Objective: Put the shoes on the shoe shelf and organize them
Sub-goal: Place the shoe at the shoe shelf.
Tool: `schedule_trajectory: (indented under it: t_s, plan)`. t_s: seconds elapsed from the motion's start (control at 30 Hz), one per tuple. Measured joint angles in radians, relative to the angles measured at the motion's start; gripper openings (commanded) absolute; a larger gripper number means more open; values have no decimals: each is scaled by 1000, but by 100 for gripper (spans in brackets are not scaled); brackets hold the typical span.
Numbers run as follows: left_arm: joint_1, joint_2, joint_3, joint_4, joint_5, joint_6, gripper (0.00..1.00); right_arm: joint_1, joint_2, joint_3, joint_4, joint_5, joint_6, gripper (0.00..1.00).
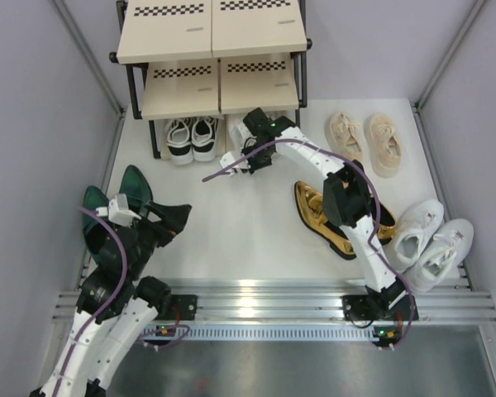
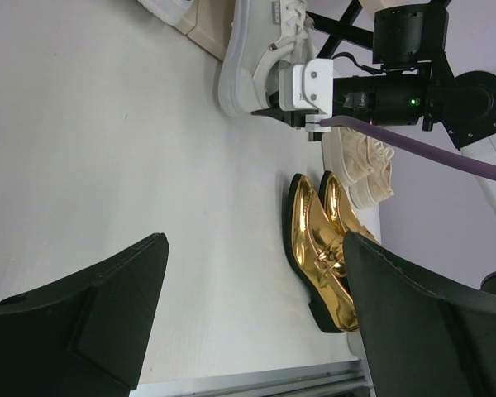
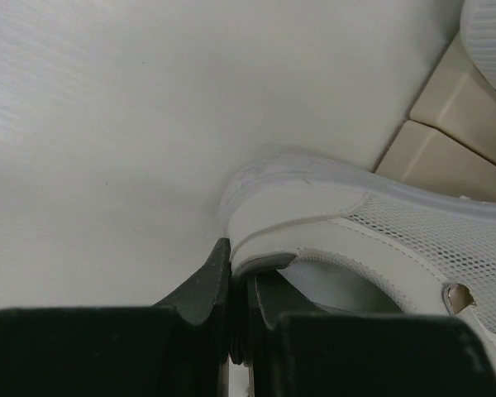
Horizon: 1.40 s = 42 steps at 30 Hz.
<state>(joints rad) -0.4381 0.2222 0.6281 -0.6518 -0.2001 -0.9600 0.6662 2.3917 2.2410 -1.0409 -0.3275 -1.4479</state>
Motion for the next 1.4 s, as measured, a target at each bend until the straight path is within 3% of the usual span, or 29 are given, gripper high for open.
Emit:
schedule_trajectory:
  t_s: [0.43,0.83,1.13,1.4]
  plan:
    - [0,0,0,-1,0,-19,92,-22,40,19,132,39,-10,0]
    - [0,0,-4,-2,1,-38,92,-40,45,19,144,67,-24,2]
    - [0,0,-6,-4,2,-45,92,-41,45,18,149,68,-24,15]
    - [0,0,-8,-6,5,-58,92,-42,33,0,235,61,2,43]
